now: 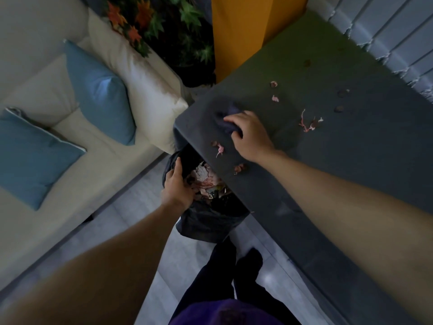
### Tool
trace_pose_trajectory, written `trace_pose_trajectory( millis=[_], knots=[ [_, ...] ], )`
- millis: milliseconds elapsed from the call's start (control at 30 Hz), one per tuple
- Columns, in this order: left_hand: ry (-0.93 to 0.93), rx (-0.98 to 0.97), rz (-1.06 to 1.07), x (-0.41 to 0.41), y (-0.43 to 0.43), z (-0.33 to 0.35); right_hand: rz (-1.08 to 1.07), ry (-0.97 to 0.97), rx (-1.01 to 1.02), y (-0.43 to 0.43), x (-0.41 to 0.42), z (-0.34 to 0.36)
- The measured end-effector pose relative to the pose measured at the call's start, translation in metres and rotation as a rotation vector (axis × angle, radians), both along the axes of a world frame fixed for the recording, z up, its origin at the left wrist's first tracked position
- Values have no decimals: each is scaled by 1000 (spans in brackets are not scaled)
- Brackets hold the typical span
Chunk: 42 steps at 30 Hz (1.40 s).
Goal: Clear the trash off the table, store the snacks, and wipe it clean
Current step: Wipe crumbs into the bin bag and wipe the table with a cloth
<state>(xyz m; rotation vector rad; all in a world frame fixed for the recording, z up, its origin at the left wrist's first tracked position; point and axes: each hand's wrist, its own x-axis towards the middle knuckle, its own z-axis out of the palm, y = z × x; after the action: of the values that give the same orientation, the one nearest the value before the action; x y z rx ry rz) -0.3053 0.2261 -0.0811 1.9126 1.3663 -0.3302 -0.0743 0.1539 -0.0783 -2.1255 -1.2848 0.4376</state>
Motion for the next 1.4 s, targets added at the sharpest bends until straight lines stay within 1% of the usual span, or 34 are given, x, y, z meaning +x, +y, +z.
trace_pose_trajectory(
  millis=[67, 200, 267, 300, 333, 400, 433, 467, 533, 600, 700, 767, 800, 833, 867, 933, 967, 1000, 1100, 1133, 1167, 1233, 1267, 1300, 1333, 1400],
  knots=[
    [5, -1, 2, -1, -1, 1, 58, 7, -60, 3, -2, -1],
    [10, -2, 15, -2, -6, 0, 354, 70, -126, -10, -18, 14],
    [11, 1, 33, 0, -10, 1, 433, 82, -148, -25, -25, 19],
    [8, 7, 40, 1, -13, 2, 413, 87, -108, -32, -26, 20],
    [5, 12, 45, 1, -15, 3, 343, 82, -38, -38, -25, 19],
    [1, 16, 57, 0, -20, 3, 115, 22, 102, -46, -14, 12],
    [-2, 15, 66, -1, -23, 2, -1, -21, 118, -49, -8, 8],
    [-7, 14, 73, -2, -25, 2, -95, -51, 83, -53, -3, 4],
    [-14, 16, 82, -4, -31, 3, -173, -72, -9, -62, -5, -1],
    [-13, 14, 87, -5, -37, 5, -113, -59, -20, -76, -22, -3],
    [-25, 8, 103, -4, -45, 9, 145, 28, 17, -91, -60, -2],
    [-30, 5, 104, -4, -51, 11, 255, 84, 43, -98, -77, -1],
    [-30, 3, 103, -3, -53, 12, 247, 88, 66, -100, -80, -2],
    [-31, -1, 104, -3, -56, 13, 191, 75, 95, -103, -80, -2],
    [-35, -9, 109, -3, -59, 14, 92, 45, 115, -105, -78, -2],
    [-41, -21, 116, -3, -63, 15, -120, -25, 73, -108, -73, -1],
    [-44, -23, 115, -3, -65, 16, -144, -34, 29, -110, -72, -1],
    [-46, -22, 113, -3, -67, 16, -90, -19, 1, -112, -72, 1],
    [-37, 2, 90, 0, -73, 16, 194, 45, 6, -123, -78, 3],
    [-35, 8, 83, 1, -75, 17, 220, 44, 17, -127, -77, 3],
    [-37, 10, 78, 2, -77, 17, 180, 37, 37, -130, -74, 3],
    [-44, 5, 79, 3, -77, 17, -55, -23, 59, -135, -63, 1],
    [-43, 4, 79, 4, -77, 17, -171, -54, 19, -138, -58, 1],
    [-38, 4, 79, 4, -76, 17, -224, -70, -36, -141, -55, 1],
    [-35, 0, 79, 5, -75, 17, -205, -72, -70, -144, -52, 2],
    [-40, -23, 79, 8, -73, 16, -93, -43, -67, -151, -49, 5]
  ],
)
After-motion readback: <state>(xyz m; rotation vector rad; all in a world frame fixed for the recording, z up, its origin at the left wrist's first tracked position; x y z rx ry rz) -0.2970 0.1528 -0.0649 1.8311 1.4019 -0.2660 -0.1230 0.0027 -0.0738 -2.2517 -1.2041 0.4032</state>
